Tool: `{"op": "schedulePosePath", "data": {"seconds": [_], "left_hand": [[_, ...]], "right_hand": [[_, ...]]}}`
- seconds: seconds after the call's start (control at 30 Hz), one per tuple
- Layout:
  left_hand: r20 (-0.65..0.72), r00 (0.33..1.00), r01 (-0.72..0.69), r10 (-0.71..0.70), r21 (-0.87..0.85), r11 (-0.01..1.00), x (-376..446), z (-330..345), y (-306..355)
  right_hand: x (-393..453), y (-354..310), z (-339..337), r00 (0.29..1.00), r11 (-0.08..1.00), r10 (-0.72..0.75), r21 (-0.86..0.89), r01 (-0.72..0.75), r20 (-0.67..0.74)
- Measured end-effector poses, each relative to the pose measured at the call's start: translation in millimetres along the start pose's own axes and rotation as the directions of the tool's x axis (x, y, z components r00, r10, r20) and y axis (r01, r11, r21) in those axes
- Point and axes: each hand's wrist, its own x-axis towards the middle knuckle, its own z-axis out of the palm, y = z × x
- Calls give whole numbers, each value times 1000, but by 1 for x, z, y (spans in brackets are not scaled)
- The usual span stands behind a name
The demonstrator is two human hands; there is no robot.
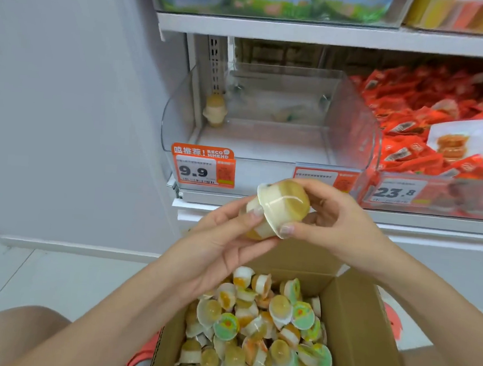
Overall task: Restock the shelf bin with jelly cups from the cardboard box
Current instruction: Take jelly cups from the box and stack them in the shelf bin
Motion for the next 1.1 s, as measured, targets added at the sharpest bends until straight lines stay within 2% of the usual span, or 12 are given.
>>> {"op": "schedulePosePath", "data": {"seconds": [0.13,0.23,0.43,0.63,0.8,0.9,0.93,0.97,1.0,1.03,1.07,1.1], "left_hand": [[0,1000,20,-21,-151,988,-1,-3,-3],[-6,999,30,-32,-219,975,-1,-4,-3],[-26,995,92,-101,-227,970,-2,4,-1],[-120,981,140,-155,-129,982,-2,9,-1],[-120,975,159,-185,-201,967,0,0,-1],[-136,979,140,-153,-100,985,1,2,7],[-157,983,103,-98,27,994,1,3,16],[-191,982,41,4,228,973,1,1,26],[-238,957,-32,165,478,878,2,-4,39],[-276,887,-69,371,715,696,3,-13,52],[-269,771,-44,577,882,470,3,-25,67],[-214,670,28,711,964,263,3,-36,80]], "right_hand": [[3,3,1,1000,995,1,-105,1,19],[7,2,2,999,993,13,-116,-9,33],[7,-6,-1,990,998,-25,-51,33,140],[8,-10,0,988,992,-7,-125,27,156],[5,-14,2,983,971,46,-238,-2,178],[12,-20,4,993,952,21,-307,16,119],[19,-23,4,997,950,7,-311,16,74],[29,-27,3,1000,950,-12,-311,13,7],[43,-31,0,996,948,-38,-317,10,-81],[62,-35,-4,982,939,-72,-343,9,-173],[85,-39,-9,965,922,-100,-387,-2,-243],[111,-41,-11,954,897,-110,-441,-26,-278]]}}
